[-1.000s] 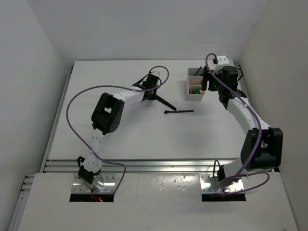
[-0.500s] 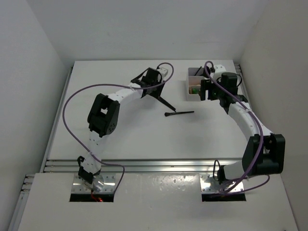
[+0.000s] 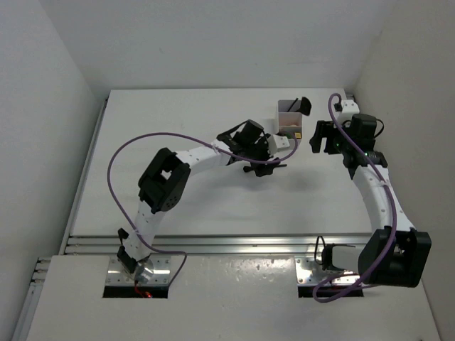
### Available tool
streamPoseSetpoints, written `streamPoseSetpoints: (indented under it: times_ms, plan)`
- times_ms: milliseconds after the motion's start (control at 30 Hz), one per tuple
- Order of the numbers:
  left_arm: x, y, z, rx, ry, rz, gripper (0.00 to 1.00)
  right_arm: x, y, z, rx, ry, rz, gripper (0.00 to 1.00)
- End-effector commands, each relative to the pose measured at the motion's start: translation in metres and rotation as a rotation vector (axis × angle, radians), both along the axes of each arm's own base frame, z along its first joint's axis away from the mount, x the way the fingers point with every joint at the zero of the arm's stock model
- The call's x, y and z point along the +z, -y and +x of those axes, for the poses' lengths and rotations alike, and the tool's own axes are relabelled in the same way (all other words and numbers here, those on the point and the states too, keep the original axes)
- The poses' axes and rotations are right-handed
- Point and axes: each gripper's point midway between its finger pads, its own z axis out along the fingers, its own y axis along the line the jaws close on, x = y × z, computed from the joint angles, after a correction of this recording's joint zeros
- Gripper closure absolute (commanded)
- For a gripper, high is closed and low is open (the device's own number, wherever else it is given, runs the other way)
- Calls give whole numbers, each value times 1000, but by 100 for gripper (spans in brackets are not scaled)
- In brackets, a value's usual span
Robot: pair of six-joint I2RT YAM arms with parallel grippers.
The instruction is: Organize the makeup
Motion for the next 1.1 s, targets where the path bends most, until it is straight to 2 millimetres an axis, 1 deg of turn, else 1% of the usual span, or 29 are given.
streamPoseSetpoints:
  times_ms: [0,33,67,100,133,167,200,233,300,333,367,433,467,500,567,600,633,667,700,733,767,800,833,867,900,933,1000,1033,1067]
  plan:
    - [-10,18,4,-46,21,-9,27,17,-5,-6,38,29,-4,21]
    - [-17,15,3,-30,-2,11,29,21,-4,-7,34,45,-9,21]
    - [-16,16,9,-6,2,18,29,22,-5,-7,39,52,-11,19]
    - [-28,15,11,4,-10,41,31,20,-5,-9,44,47,-13,19]
    - [-30,14,13,24,-17,52,32,22,-6,-9,44,54,-13,19]
    - [-28,13,16,35,-11,59,33,20,-6,-10,41,51,-10,19]
    - [-34,9,20,60,-6,86,33,17,-8,-12,44,47,2,19]
    - [-35,7,23,68,9,97,33,20,-8,-13,43,57,5,19]
    - [-37,1,27,85,24,124,33,13,-10,-15,45,53,20,19]
    - [-33,2,30,93,36,122,33,18,-12,-16,54,71,22,19]
    - [-37,-1,27,84,28,143,33,15,-13,-18,56,68,25,19]
    - [-34,-1,28,77,37,145,33,16,-14,-20,56,72,31,19]
    - [-41,-2,23,65,13,154,33,15,-14,-22,56,72,30,19]
    - [-42,-3,22,55,15,166,33,16,-13,-22,55,77,29,19]
    - [-48,2,16,-1,-5,163,33,15,-15,-22,63,78,26,19]
    - [-58,4,8,-57,-38,175,33,16,-14,-22,60,79,28,19]
    - [-61,1,5,-58,-55,190,33,16,-15,-22,64,76,29,19]
    - [-71,2,4,-66,-77,200,33,17,-16,-21,68,79,30,19]
    - [-76,2,2,-72,-93,205,36,19,-16,-21,71,82,27,19]
    - [-76,2,2,-73,-93,205,41,23,-14,-19,72,86,20,19]
    - [-82,2,1,-73,-101,212,45,24,-14,-20,73,83,18,19]
    - [-82,2,1,-73,-101,212,48,27,-14,-20,74,87,13,19]
    - [-82,2,2,-79,-94,214,54,27,-13,-20,73,85,2,19]
    - [-88,-2,4,-64,-89,234,56,28,-12,-21,72,87,0,19]
    - [-87,-2,7,-55,-77,236,60,29,-12,-20,70,90,-6,19]
    - [-86,-1,11,-56,-58,237,68,30,-11,-20,68,93,-7,19]
    - [-87,-3,12,-49,-53,243,77,30,-12,-21,71,95,-5,19]
    - [-87,-3,12,-49,-53,243,83,30,-12,-21,71,95,-5,19]
    - [-90,-3,9,-55,-64,244,86,30,-12,-21,72,95,-5,19]
